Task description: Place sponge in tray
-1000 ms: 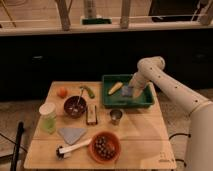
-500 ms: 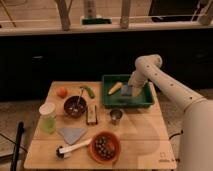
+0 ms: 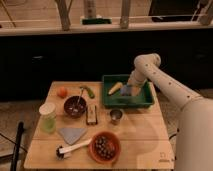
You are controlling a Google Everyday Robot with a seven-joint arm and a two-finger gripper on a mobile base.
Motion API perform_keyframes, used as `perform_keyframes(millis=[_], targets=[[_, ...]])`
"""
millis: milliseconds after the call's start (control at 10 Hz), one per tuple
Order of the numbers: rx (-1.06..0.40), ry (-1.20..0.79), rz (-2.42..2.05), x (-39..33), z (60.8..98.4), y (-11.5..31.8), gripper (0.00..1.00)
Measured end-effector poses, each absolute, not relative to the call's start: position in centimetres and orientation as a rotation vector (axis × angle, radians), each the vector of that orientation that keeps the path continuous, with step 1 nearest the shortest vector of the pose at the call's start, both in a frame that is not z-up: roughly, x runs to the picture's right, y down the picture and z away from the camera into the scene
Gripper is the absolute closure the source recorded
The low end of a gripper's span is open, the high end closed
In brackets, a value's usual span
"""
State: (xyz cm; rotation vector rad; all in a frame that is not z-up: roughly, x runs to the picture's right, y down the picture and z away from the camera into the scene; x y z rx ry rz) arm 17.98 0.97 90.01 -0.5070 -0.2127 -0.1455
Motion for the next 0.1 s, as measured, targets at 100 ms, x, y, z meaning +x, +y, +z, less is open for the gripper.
perform_keyframes(millis=[100], targets=[[-0.51,-0.212,-0.148,17.93,90.0,0.98,0.21]])
